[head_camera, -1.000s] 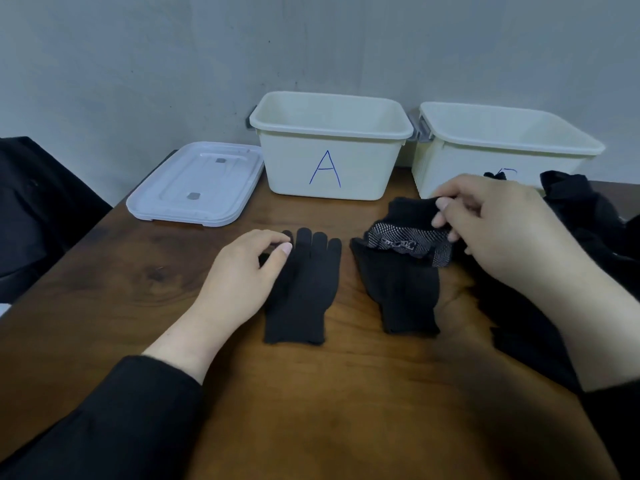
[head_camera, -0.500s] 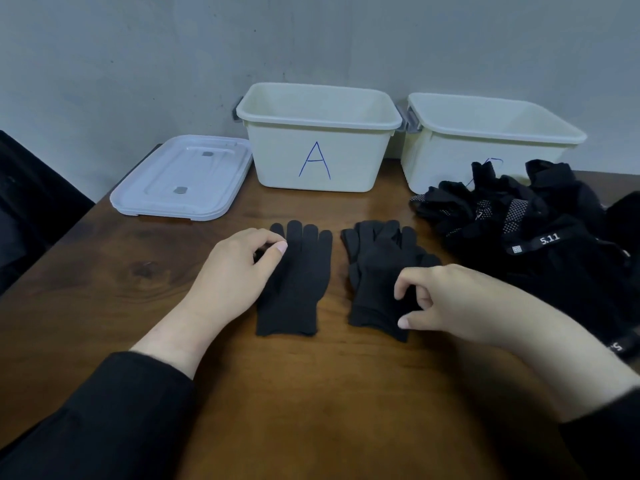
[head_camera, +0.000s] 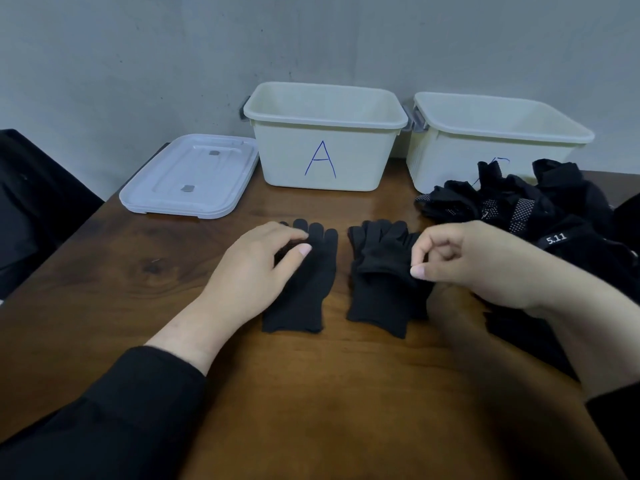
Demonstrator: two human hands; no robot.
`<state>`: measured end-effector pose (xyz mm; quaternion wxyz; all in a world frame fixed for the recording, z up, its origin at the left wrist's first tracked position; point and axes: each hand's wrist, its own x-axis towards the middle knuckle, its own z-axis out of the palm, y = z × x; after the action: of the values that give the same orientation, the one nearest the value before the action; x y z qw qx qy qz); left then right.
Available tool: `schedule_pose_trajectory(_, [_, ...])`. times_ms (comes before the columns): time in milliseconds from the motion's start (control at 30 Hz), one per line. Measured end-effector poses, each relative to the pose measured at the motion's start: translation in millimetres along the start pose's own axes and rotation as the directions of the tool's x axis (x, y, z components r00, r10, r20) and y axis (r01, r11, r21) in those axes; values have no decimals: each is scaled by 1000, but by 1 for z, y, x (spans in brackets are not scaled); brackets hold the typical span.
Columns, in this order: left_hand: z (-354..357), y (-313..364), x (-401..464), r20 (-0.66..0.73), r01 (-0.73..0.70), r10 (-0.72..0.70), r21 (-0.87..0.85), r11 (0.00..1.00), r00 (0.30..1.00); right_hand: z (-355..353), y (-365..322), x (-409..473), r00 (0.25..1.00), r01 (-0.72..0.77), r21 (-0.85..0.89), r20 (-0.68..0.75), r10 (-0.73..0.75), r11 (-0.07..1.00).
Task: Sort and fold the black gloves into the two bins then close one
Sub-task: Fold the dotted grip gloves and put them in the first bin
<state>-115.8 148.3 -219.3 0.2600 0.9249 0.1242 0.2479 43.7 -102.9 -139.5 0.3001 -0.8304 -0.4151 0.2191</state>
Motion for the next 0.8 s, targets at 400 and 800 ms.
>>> schedule_pose_trajectory(400, [39,66,24,559,-388,262,117,914,787,-6,-9,-7,995,-24,-111,-95,13,994])
schedule_pose_trajectory(800, [50,94,19,452,36,27,-130,991,892,-5,-6,-18,969,-73,-25,-240,65,997])
